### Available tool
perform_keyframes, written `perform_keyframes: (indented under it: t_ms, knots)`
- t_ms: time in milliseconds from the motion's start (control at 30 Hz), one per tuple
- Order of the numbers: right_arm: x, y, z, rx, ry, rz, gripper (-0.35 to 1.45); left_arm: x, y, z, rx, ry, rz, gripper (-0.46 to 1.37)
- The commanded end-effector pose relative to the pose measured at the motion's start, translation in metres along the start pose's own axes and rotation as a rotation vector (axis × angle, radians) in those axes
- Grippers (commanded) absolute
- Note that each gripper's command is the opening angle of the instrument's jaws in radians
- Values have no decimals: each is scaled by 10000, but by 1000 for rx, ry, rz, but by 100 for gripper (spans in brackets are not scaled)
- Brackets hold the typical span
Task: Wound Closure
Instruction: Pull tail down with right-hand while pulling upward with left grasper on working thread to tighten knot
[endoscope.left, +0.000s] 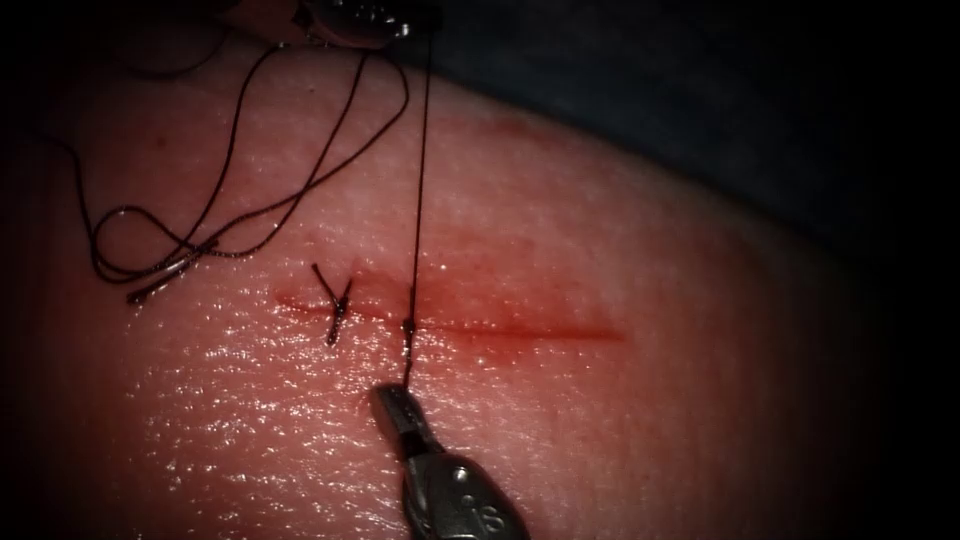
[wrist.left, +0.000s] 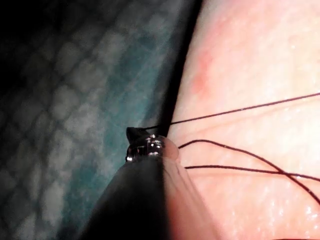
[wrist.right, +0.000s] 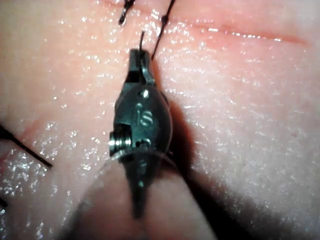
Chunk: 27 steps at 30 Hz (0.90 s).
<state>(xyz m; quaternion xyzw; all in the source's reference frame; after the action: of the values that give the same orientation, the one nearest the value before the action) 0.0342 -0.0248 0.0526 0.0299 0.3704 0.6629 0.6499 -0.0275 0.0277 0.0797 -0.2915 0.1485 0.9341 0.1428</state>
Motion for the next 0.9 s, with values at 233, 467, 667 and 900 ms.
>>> perform_keyframes:
  t_ms: [233,467,667,900]
  knots:
    - [-4,-5,-6,11,-15,-77,-35,-7,-5,-2,9,-11,-2,-35]
    - [-1,-4,-2,17,-11,-143,-35,-13,-6,-6,12,-11,-2,-35]
    - [6,-3,0,36,39,-220,-35,-14,-5,-9,12,-10,-2,-35]
    - [7,-2,1,67,40,-255,-35,-13,-3,-11,13,-12,-3,-35]
